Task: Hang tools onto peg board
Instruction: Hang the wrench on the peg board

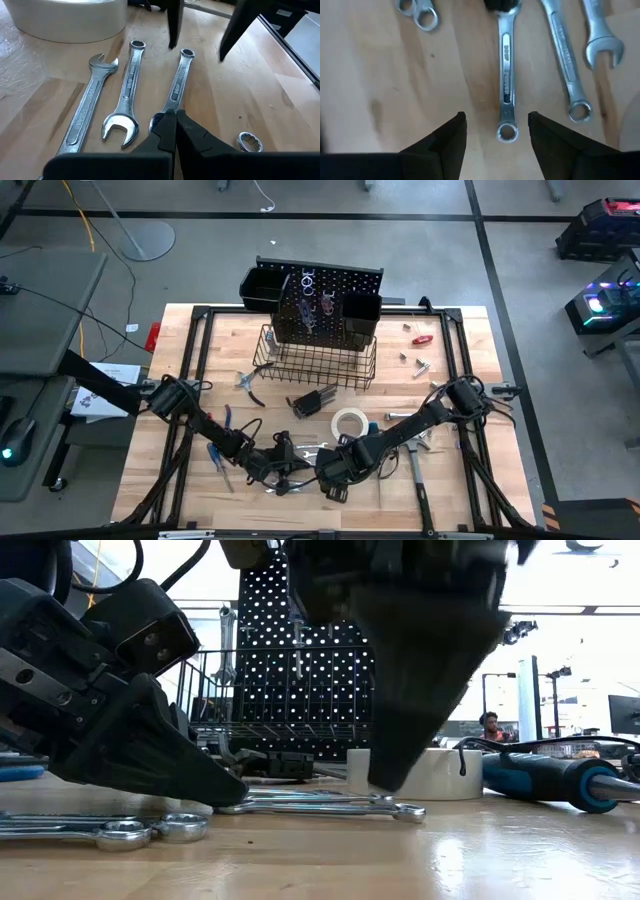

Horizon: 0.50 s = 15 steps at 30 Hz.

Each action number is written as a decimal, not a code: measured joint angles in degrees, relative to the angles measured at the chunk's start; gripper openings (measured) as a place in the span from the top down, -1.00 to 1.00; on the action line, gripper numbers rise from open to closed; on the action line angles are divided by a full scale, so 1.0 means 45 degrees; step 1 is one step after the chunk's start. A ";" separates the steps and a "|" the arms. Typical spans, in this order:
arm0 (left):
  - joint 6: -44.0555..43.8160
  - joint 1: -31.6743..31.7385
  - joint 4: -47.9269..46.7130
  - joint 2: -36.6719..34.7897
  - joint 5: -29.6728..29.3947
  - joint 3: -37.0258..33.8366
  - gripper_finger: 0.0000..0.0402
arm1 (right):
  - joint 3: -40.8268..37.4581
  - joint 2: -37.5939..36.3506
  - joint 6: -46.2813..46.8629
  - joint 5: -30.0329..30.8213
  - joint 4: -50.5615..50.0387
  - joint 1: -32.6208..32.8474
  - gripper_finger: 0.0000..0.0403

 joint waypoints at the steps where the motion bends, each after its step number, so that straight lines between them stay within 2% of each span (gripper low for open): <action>1: 0.0142 -0.0006 0.0016 0.0009 -0.0071 0.0000 1.00 | 0.0000 0.0126 -0.0230 -0.0077 -0.0039 -0.0015 0.00; 7: 0.0598 0.0109 0.0030 0.0023 -0.0182 0.0000 1.00 | 0.0087 0.0885 -0.0888 -0.0194 -0.0124 -0.0027 0.02; 9: 0.0936 0.0131 0.0030 0.0023 -0.0240 0.0000 1.00 | 0.0128 0.1207 -0.1116 -0.0235 -0.0243 -0.0031 0.10; 11: 0.1132 0.0154 0.0030 0.0023 -0.0376 0.0000 1.00 | 0.0189 0.1485 -0.1326 -0.0367 -0.0399 -0.0044 0.31; 14: 0.1135 0.0243 0.0005 0.0044 -0.0671 0.0000 1.00 | 0.0185 0.1485 -0.1385 -0.0879 -0.0391 0.0006 0.83; 15: 0.1098 0.0248 0.0001 0.0045 -0.0745 0.0000 1.00 | 0.0180 0.1485 -0.1396 -0.1184 -0.0235 0.0050 0.89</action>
